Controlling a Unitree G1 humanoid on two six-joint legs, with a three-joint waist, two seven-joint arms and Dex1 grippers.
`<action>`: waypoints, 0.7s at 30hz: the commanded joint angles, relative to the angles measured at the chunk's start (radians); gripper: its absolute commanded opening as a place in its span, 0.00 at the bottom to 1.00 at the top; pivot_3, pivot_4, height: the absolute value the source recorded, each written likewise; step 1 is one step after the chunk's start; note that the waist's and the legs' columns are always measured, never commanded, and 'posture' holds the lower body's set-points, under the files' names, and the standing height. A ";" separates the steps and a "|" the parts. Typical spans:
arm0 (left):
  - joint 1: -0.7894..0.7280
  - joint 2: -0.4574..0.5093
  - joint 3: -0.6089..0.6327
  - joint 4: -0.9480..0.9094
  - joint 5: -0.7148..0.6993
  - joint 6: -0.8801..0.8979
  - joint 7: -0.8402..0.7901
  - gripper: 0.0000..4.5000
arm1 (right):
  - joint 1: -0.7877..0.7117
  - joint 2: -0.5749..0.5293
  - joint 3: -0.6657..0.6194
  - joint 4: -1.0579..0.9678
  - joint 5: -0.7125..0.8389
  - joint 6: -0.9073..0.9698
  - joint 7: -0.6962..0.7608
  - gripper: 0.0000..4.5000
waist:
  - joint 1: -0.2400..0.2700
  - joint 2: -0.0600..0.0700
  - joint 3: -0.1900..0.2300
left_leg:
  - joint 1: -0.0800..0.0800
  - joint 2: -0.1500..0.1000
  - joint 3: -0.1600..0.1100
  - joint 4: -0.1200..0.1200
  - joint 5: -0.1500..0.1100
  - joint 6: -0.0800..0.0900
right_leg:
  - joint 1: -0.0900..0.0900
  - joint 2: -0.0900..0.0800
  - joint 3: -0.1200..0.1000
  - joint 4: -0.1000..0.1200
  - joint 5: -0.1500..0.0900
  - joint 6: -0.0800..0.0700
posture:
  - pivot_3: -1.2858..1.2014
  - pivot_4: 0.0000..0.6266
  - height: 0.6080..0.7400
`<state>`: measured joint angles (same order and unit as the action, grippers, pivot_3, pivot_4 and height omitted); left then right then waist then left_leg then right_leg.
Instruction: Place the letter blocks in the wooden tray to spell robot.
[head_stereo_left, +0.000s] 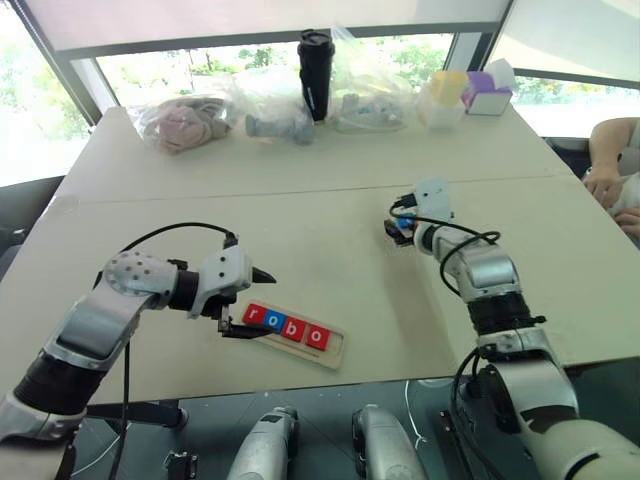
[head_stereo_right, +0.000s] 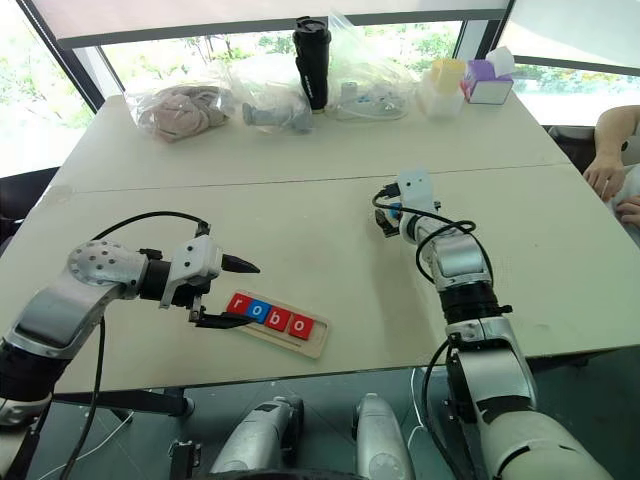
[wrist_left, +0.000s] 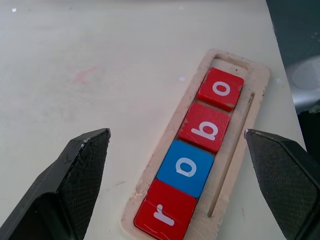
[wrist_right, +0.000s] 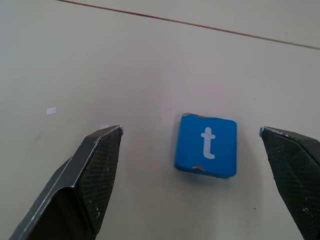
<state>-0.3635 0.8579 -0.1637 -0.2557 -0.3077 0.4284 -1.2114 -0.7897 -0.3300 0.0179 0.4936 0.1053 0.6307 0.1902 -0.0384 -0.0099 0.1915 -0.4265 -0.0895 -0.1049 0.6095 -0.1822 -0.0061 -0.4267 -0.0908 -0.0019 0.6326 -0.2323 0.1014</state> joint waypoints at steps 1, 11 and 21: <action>0.002 0.012 0.041 -0.035 -0.011 0.007 0.020 1.00 | -0.060 0.006 -0.024 0.112 -0.030 -0.067 -0.032 1.00 | 0.000 0.000 0.000 | 0.000 0.000 0.000 0.001 0.000 0.000 | 0.000 0.000 0.000 0.000 0.000 0.000 | 0.52 0.24 1.00; 0.011 0.001 0.039 -0.049 -0.009 0.014 0.042 1.00 | -0.044 0.004 -0.018 0.067 -0.041 -0.013 -0.039 0.26 | 0.003 0.000 0.000 | 0.001 0.000 -0.001 0.001 0.001 -0.001 | 0.002 0.001 0.000 0.000 0.001 -0.001 | 0.52 0.24 1.00; -0.008 -0.009 0.029 -0.014 -0.002 -0.003 0.029 1.00 | 0.214 -0.096 -0.196 -0.789 0.088 0.526 -0.007 0.26 | 0.024 0.001 0.000 | 0.000 0.000 -0.001 0.001 0.000 -0.001 | 0.000 0.001 0.000 0.000 0.001 -0.001 | 0.52 0.24 1.00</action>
<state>-0.3618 0.8449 -0.1470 -0.2690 -0.3082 0.4442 -1.1780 -0.6108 -0.4206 -0.1267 -0.0777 0.1488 1.0137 0.1761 -0.0146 -0.0089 0.1918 -0.4264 -0.0888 -0.1059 0.6104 -0.1819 -0.0067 -0.4265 -0.0898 -0.0015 0.6327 -0.2316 0.1002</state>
